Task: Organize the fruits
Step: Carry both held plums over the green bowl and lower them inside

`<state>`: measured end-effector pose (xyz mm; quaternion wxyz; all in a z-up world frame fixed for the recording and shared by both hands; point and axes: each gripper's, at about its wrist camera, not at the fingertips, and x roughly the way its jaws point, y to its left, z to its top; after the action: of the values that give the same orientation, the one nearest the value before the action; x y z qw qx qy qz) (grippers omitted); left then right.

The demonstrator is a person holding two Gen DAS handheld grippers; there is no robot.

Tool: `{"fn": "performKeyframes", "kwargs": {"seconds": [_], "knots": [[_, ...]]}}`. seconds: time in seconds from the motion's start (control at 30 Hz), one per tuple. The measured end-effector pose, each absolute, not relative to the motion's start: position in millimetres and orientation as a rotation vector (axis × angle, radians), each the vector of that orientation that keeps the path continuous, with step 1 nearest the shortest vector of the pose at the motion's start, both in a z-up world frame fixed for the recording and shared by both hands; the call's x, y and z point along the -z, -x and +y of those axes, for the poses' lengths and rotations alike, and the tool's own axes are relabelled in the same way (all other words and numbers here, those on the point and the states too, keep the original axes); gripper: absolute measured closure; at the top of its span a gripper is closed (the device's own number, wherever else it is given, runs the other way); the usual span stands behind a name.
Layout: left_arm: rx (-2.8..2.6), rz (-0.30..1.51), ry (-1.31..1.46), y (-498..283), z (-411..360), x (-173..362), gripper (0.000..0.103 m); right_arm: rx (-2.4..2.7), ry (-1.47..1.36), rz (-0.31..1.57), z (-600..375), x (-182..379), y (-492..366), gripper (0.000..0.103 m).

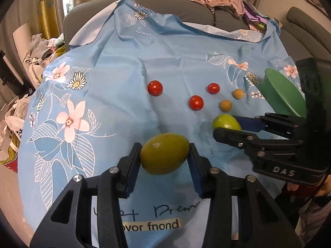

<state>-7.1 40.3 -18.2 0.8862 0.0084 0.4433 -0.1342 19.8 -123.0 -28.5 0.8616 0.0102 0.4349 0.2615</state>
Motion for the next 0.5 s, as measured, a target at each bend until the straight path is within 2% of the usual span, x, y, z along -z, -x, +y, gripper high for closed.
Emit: {"fn": "performKeyframes", "kwargs": {"seconds": [0.5], "knots": [[0.278,0.873,-0.072,23,23,-4,0.059,-0.565,-0.075,0.773,-146,-18,14,0.065]]}}
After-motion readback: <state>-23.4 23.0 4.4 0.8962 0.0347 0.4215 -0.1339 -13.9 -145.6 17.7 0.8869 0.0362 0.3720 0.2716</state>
